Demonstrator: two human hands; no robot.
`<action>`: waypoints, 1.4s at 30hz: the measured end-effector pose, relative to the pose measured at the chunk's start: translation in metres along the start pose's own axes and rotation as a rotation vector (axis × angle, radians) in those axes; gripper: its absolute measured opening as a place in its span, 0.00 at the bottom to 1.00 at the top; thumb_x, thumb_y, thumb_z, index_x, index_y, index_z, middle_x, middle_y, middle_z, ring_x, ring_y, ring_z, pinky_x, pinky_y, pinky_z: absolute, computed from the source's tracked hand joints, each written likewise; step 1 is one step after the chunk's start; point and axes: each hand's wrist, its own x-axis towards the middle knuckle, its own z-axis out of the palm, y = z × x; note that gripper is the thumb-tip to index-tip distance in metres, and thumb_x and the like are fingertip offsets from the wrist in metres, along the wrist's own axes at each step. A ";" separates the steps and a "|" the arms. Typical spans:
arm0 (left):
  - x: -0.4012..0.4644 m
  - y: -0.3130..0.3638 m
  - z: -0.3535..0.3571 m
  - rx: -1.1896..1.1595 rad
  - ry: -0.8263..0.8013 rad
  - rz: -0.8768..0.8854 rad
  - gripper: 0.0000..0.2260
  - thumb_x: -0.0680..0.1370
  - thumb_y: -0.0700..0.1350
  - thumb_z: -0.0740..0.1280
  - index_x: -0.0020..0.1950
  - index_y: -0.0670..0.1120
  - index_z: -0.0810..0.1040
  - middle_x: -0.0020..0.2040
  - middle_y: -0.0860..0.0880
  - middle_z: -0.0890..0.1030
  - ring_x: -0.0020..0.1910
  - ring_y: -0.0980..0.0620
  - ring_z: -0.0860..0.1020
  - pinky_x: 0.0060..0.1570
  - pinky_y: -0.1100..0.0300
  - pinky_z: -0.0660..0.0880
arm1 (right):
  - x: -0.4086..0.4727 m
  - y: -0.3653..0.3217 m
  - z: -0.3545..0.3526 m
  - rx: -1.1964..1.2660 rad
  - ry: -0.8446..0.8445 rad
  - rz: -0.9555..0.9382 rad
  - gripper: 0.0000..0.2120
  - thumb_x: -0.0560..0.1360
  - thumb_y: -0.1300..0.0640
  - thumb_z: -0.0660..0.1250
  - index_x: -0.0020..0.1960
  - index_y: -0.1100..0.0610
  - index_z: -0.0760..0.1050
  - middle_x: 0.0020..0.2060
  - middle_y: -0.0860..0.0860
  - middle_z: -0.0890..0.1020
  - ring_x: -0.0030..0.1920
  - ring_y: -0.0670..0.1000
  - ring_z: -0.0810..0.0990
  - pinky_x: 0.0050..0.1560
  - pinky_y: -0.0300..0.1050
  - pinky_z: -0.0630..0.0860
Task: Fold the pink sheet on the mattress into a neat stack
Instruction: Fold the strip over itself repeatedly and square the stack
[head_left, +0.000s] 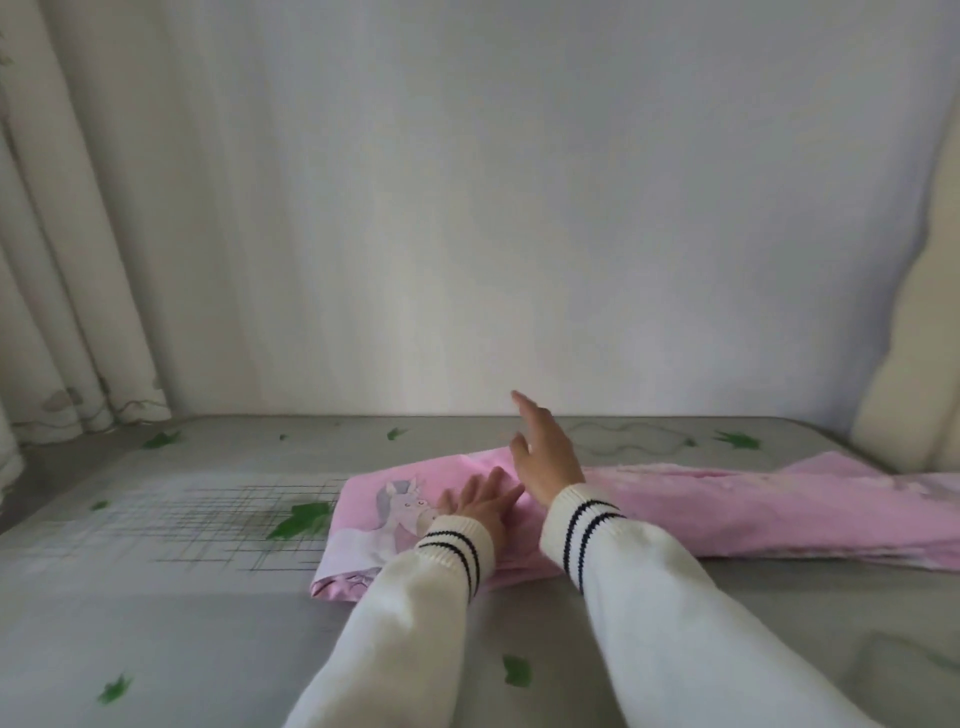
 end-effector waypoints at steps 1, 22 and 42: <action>-0.002 0.003 0.001 0.011 0.004 0.011 0.31 0.79 0.49 0.59 0.76 0.56 0.45 0.78 0.52 0.40 0.77 0.48 0.38 0.74 0.41 0.38 | -0.001 -0.003 0.004 -0.066 -0.050 -0.053 0.24 0.78 0.63 0.56 0.73 0.53 0.61 0.69 0.56 0.69 0.67 0.57 0.70 0.69 0.52 0.65; -0.021 -0.075 -0.006 0.046 0.047 -0.322 0.29 0.81 0.56 0.49 0.77 0.50 0.41 0.78 0.48 0.39 0.77 0.46 0.41 0.75 0.43 0.42 | -0.015 0.050 0.043 -0.551 -0.450 0.119 0.25 0.80 0.48 0.42 0.76 0.55 0.51 0.77 0.55 0.52 0.77 0.53 0.50 0.76 0.49 0.47; -0.015 -0.089 0.011 -0.217 0.195 -0.631 0.34 0.78 0.64 0.44 0.77 0.45 0.38 0.78 0.48 0.40 0.77 0.44 0.43 0.75 0.45 0.44 | -0.021 0.049 0.046 -0.647 -0.479 0.240 0.29 0.79 0.41 0.39 0.77 0.52 0.42 0.76 0.59 0.42 0.77 0.57 0.42 0.75 0.52 0.40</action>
